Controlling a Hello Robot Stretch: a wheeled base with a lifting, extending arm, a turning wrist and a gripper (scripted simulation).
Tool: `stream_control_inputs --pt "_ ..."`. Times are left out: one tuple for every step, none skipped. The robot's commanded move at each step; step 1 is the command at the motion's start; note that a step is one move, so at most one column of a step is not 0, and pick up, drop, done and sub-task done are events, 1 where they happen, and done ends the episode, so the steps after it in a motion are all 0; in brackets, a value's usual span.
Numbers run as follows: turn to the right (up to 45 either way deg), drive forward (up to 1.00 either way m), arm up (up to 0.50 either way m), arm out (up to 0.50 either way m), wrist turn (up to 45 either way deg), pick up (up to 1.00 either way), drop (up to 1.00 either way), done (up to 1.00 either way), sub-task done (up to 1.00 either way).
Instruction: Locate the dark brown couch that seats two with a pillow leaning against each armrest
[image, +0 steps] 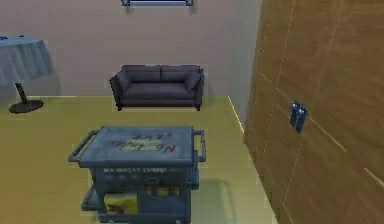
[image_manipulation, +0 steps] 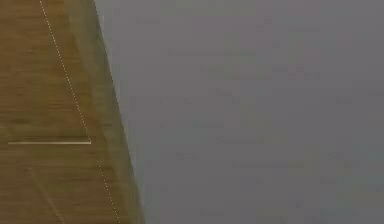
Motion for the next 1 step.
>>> stream_control_inputs --pt "-45.0 0.00 0.00 0.00 0.0 0.00 0.00 0.00 0.00"
